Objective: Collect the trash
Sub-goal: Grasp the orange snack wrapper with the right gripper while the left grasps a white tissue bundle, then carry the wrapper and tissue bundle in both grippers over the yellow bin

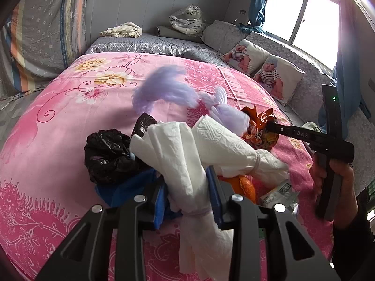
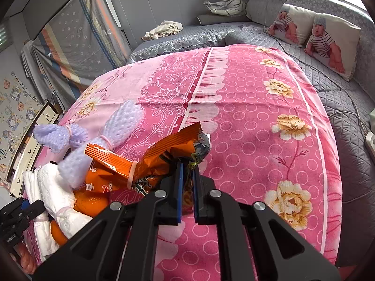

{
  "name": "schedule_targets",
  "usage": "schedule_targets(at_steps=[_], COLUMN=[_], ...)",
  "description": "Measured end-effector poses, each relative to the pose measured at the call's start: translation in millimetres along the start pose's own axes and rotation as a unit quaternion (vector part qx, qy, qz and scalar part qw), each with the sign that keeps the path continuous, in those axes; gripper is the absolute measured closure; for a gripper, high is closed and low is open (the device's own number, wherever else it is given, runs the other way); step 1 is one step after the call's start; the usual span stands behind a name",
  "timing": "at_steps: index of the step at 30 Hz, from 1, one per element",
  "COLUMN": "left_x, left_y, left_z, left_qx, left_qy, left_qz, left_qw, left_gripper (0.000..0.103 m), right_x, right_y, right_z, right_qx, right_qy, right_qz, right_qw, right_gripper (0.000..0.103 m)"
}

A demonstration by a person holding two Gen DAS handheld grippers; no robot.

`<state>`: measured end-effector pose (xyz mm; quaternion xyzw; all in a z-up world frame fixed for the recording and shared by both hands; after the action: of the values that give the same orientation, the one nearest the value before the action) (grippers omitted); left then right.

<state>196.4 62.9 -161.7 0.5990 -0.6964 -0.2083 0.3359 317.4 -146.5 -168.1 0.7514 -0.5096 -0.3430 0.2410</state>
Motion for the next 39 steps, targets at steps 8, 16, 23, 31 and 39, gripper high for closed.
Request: schedule_targets(at_steps=[8, 16, 23, 31, 39], left_x=[-2.2, -11.8, -16.4, -18.3, -12.1], left_y=[15.9, 37.0, 60.5, 86.1, 102.0], left_z=[-3.1, -6.5, -13.5, -17.0, -18.2], left_qx=[0.014, 0.033, 0.059, 0.085, 0.099], left_qy=[0.004, 0.012, 0.013, 0.016, 0.01], left_qz=[0.002, 0.009, 0.009, 0.01, 0.021], left_qw=[0.9999, 0.9993, 0.9981, 0.9962, 0.9948], left_gripper=[0.073, 0.073, 0.073, 0.073, 0.073], right_x=[-3.9, -6.0, -6.6, -5.4, -0.9], right_y=[16.6, 43.1, 73.0, 105.4, 137.3], right_z=[-3.4, -7.8, -11.0, -12.4, -5.0], right_qx=[0.017, 0.045, 0.076, 0.108, 0.13], right_qy=[0.002, 0.005, 0.003, -0.004, -0.01], right_qz=[-0.001, 0.008, 0.015, 0.021, 0.026], right_qw=[1.0, 0.999, 0.997, 0.994, 0.991], right_gripper=[0.098, 0.099, 0.101, 0.101, 0.101])
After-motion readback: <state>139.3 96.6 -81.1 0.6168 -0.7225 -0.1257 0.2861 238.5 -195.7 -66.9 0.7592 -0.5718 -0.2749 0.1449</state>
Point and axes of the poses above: each gripper's, at about its wrist camera, not at the fingertips, and y roughly against the way its jaws point, x to its right, z to its underside, the point moved 5 cm from there along -y, roughly the way its jaws point, and after that the axes turned 1 degree about -z, right-handed, at the moved point
